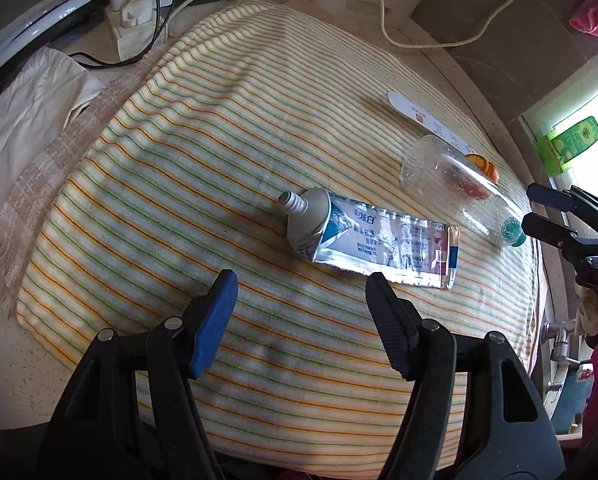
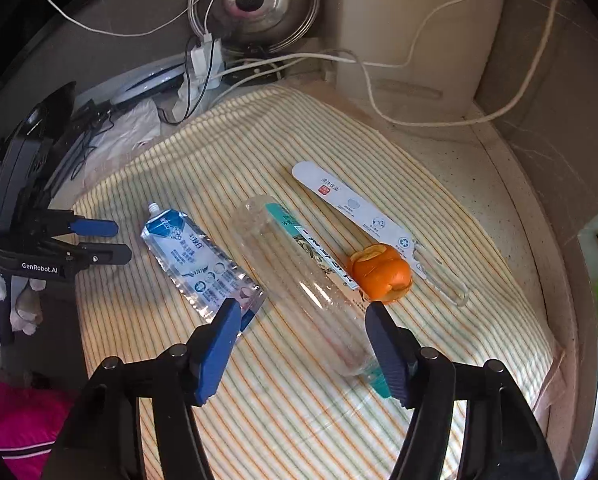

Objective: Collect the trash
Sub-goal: 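Grasp the clear teal-capped bottle with the right tool while the left tool grasps the toothpaste tube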

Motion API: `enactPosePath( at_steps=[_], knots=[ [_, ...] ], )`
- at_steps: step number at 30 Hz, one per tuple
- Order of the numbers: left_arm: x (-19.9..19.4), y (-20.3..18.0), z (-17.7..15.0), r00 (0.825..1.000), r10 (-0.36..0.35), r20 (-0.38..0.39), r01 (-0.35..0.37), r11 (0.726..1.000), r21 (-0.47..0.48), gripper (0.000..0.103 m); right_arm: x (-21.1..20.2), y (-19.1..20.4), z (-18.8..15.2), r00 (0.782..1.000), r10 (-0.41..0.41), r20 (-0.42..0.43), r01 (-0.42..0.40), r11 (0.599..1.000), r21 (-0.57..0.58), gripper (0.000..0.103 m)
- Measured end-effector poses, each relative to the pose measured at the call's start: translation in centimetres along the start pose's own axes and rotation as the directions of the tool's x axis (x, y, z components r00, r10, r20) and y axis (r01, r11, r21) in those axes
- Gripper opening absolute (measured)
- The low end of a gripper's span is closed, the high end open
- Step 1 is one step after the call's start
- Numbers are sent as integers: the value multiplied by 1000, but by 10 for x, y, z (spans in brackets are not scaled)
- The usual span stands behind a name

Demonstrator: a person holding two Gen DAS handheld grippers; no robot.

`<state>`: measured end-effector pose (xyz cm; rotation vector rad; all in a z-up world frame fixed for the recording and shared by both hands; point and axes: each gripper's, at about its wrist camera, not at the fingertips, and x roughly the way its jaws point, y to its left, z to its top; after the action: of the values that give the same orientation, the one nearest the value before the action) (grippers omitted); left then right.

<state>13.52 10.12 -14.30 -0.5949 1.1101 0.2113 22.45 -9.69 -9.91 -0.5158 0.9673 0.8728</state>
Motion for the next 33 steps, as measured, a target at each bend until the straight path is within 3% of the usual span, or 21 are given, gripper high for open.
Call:
enactPosePath(
  at_steps=[12, 17, 19, 21, 26, 33],
  knots=[
    [22, 0, 21, 1000, -21, -6, 21, 997, -75, 65, 44, 2, 26, 992, 30, -125, -50, 986, -162, 55],
    [27, -4, 30, 1000, 7, 7, -7, 998, -64, 54, 55, 6, 31, 989, 17, -144, -45, 979, -197, 57],
    [28, -5, 33, 1000, 27, 12, -26, 998, -54, 40, 57, 6, 32, 990, 22, -142, -50, 979, -196, 58],
    [30, -4, 35, 1000, 14, 15, -13, 999, -52, 32, 58, 6, 32, 989, 23, -143, -51, 979, -198, 59],
    [26, 2, 35, 1000, 3, 24, -1, 998, -64, 26, 62, 14, 32, 989, -8, -147, -26, 974, -227, 64],
    [20, 8, 32, 1000, -12, 26, 13, 998, -69, 25, 75, 21, 32, 987, -50, -155, 6, 963, -268, 66]
  ],
)
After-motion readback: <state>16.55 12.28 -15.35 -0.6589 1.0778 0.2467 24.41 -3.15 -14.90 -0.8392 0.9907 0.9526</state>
